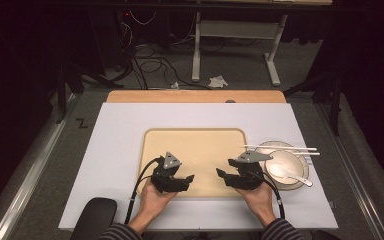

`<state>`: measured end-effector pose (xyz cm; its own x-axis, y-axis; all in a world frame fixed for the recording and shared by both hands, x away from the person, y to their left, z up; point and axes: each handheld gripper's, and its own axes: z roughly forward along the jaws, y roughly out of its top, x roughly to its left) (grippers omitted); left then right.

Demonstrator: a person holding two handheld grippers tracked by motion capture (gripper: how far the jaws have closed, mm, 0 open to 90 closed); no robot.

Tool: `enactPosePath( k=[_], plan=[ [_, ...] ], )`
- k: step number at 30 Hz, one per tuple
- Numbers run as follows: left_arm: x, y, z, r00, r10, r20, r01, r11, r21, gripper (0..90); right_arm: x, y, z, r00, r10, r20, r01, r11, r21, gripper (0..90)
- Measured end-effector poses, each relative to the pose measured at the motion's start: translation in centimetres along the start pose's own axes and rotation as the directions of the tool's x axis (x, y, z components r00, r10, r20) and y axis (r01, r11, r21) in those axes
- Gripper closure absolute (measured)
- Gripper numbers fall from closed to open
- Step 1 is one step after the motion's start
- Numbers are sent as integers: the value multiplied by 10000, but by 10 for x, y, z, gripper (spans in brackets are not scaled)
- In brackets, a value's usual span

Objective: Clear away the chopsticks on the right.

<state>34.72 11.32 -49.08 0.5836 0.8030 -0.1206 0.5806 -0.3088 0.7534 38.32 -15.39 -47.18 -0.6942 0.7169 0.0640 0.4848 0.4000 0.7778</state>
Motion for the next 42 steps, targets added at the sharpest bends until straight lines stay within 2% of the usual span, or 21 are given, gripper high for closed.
enactPosePath(
  k=[7, 13, 23, 33, 35, 42],
  plan=[
    [-1, 3, 7, 9998, 5, 217, -5, 10000, -4, 333, 1, -4, -6, 10000, 30, 48, -30, 10000, 58, 431],
    [-6, 8, 15, 9986, 328, 424, -333, 9994, 106, 342, 0, -10, -15, 9998, 177, 104, -177, 9998, -18, 435],
    [-9, 9, 15, 9975, 482, 514, -485, 9988, 46, 328, -2, -12, -24, 9993, 351, 101, -348, 9991, -252, 433],
    [-11, 12, 18, 9961, 519, 714, -519, 9987, -12, 331, -3, -14, -35, 9983, 574, 121, -565, 9962, -665, 431],
    [-11, 12, 19, 9965, 396, 741, -397, 9992, 0, 331, -4, -14, -37, 9982, 587, 122, -577, 9959, -700, 431],
    [-11, 16, 22, 9958, 425, 807, -432, 9990, 68, 332, -7, -17, -49, 9964, 741, 406, -705, 9941, -829, 450]
  ],
)
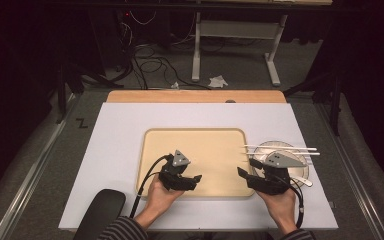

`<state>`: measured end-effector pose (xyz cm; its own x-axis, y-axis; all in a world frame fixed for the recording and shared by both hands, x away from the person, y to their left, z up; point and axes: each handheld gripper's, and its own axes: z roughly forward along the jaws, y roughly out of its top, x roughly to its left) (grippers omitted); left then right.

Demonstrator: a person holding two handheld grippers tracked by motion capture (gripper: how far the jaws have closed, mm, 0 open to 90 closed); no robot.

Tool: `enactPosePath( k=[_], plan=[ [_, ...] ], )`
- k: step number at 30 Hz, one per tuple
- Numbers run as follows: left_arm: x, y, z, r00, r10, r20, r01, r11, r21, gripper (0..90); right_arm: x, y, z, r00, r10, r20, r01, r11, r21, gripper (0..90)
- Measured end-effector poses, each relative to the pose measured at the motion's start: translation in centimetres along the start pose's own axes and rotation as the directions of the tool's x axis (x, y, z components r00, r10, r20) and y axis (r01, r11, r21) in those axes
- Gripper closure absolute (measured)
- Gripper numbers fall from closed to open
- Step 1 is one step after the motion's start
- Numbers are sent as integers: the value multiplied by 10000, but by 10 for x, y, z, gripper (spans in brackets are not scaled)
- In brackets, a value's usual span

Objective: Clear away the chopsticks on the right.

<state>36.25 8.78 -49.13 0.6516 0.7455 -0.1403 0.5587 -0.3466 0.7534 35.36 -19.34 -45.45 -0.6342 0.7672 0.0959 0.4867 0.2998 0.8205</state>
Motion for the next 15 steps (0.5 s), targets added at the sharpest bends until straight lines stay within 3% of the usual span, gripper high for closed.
enactPosePath(
  k=[15],
  plan=[
    [-5, 5, 7, 9992, 367, 147, -370, 9991, 206, 331, -14, -1, -30, 9992, -57, 405, 62, 9999, -133, 547]
  ],
)
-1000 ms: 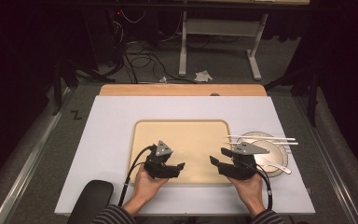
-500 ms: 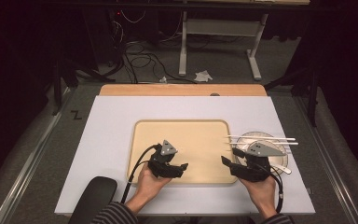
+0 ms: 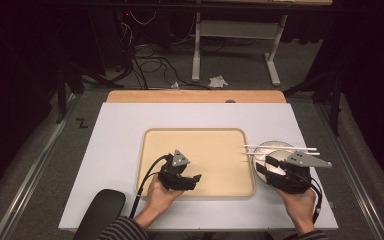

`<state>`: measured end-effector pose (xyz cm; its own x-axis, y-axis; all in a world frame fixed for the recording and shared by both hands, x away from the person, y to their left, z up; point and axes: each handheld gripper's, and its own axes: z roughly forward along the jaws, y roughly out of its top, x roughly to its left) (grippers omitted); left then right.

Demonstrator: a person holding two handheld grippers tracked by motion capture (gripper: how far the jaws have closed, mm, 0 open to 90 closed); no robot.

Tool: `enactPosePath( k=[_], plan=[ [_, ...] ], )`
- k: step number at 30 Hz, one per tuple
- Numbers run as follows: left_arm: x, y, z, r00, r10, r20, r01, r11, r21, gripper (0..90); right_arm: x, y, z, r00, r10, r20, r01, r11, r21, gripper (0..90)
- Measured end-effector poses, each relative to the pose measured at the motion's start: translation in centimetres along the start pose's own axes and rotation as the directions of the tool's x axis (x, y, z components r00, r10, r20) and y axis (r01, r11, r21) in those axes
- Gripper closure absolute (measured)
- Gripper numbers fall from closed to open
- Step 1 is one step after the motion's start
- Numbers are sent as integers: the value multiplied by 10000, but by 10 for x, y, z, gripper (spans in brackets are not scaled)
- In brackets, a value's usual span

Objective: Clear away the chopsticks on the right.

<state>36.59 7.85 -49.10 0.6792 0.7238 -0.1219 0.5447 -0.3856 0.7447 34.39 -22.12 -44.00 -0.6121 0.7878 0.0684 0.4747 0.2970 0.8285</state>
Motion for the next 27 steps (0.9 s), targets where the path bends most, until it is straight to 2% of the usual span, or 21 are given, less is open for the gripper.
enactPosePath(
  k=[8, 10, 14, 23, 24, 27],
  plan=[
    [0, 0, -1, 10000, -2, -33, 2, 10000, -21, 331, -13, 0, -16, 9998, 160, 127, -156, 9995, -289, 553],
    [0, 0, -1, 10000, 20, -65, -20, 10000, 6, 330, -21, -1, -22, 9996, 210, 178, -204, 9993, -315, 552],
    [0, 0, -2, 9999, 28, -112, -28, 10000, -2, 330, -27, -1, -28, 9994, 161, 292, -151, 9993, -336, 576],
    [0, 0, -6, 9996, 77, -285, -79, 10000, -52, 328, -57, 2, -47, 9972, -11, 746, 50, 9986, -519, 617],
    [0, 0, -6, 9996, 77, -285, -79, 10000, -52, 328, -57, 2, -47, 9972, -11, 746, 50, 9986, -519, 617],
    [0, -1, -7, 9993, 125, -341, -127, 9999, -70, 327, -69, 4, -54, 9957, -35, 931, 70, 9993, -369, 631]
  ],
)
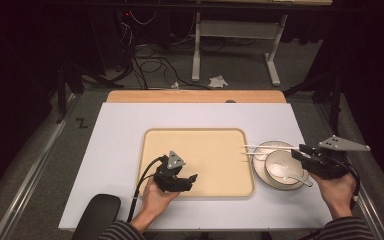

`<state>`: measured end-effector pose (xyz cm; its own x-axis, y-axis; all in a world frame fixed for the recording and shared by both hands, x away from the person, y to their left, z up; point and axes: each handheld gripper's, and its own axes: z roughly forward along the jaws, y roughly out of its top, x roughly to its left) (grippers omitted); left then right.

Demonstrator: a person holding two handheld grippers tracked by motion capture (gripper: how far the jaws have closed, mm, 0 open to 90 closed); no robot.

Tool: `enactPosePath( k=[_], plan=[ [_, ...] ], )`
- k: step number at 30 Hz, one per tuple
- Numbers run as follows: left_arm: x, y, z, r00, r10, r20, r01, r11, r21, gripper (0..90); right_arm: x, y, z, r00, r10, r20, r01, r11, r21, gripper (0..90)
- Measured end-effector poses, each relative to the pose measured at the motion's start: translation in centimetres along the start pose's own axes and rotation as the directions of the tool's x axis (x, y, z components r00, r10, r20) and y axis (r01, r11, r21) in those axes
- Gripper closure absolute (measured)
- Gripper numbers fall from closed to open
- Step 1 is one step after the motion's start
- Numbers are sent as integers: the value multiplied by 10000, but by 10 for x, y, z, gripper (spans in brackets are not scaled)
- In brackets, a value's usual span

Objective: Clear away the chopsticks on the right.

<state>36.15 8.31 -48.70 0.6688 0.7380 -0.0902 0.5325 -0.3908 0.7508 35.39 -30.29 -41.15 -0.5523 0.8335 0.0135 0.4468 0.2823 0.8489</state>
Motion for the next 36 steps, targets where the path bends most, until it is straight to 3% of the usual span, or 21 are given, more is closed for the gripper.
enactPosePath(
  k=[6, 7, 16, 36],
  plan=[
    [0, -1, -2, 10000, 6, -22, -6, 10000, -49, 327, -15, 5, -7, 9995, 102, 297, -112, 9993, 356, 646],
    [-1, -1, -2, 10000, -33, -41, 33, 10000, -83, 327, -21, 7, -11, 9986, 18, 529, -40, 9992, 404, 654],
    [1, -5, -9, 9996, -157, -224, 153, 9997, -165, 327, -43, 10, -15, 9951, -219, 962, 145, 9969, 775, 673],
    [7, -18, -20, 9950, -661, -754, 650, 9977, -169, 324, -85, 17, 16, 9936, -598, 958, 397, 9791, 1994, 695]
  ],
)
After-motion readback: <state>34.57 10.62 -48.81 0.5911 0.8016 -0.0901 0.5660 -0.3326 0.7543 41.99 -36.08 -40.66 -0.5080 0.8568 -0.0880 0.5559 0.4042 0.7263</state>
